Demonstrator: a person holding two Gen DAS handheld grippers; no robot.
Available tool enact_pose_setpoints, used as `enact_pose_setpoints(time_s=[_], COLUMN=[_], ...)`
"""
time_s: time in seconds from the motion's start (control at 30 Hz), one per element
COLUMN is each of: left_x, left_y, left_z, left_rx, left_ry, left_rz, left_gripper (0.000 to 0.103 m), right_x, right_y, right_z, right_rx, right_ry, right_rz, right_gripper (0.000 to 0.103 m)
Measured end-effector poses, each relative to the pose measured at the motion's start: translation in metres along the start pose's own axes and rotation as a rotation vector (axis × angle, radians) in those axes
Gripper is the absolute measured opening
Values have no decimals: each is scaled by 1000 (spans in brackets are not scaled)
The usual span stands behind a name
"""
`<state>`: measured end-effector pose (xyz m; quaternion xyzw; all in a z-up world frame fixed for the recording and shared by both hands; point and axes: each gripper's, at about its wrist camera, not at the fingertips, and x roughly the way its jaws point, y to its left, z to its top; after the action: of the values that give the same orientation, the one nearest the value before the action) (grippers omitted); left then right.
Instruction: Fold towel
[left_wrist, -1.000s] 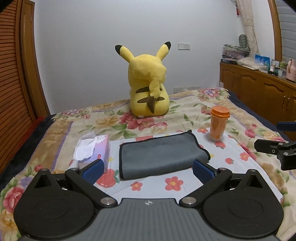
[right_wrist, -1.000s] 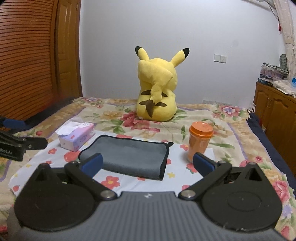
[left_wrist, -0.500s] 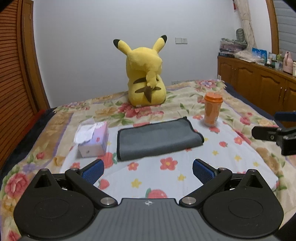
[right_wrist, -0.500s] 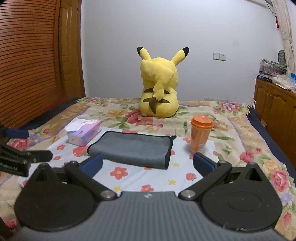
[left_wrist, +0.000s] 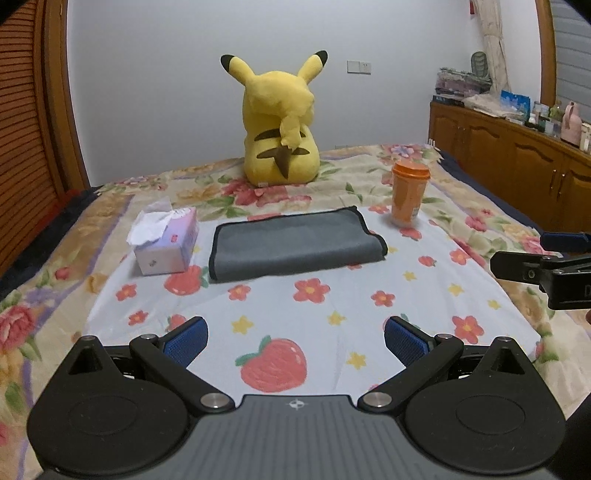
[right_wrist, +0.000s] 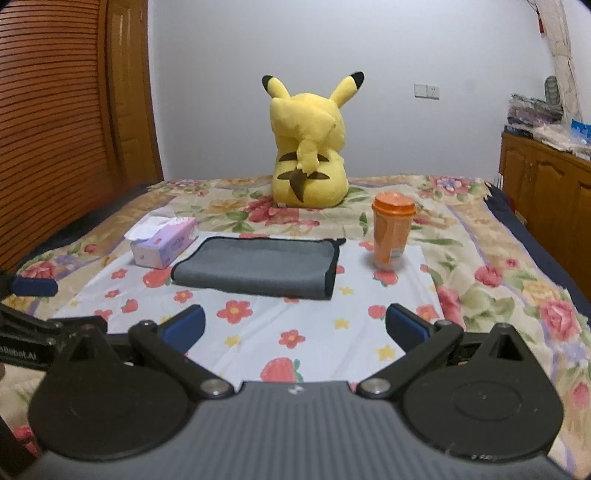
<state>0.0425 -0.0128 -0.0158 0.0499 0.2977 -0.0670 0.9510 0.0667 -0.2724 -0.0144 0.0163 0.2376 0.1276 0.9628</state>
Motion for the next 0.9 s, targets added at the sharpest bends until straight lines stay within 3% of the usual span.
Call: enact_pose_setpoints(time_s=[0.57, 0.9], left_x=[7, 4], left_y=[0, 9], left_z=[-26, -31], left_rx=[-27, -67], left_ry=[33, 2], left_rz=[17, 24], left_gripper=[103, 103], right_x=[10, 11], right_y=[6, 3], right_z=[-26, -28], right_rx=[1, 19], right_ry=[43, 42], right_rz=[-26, -43], right_gripper=[103, 103])
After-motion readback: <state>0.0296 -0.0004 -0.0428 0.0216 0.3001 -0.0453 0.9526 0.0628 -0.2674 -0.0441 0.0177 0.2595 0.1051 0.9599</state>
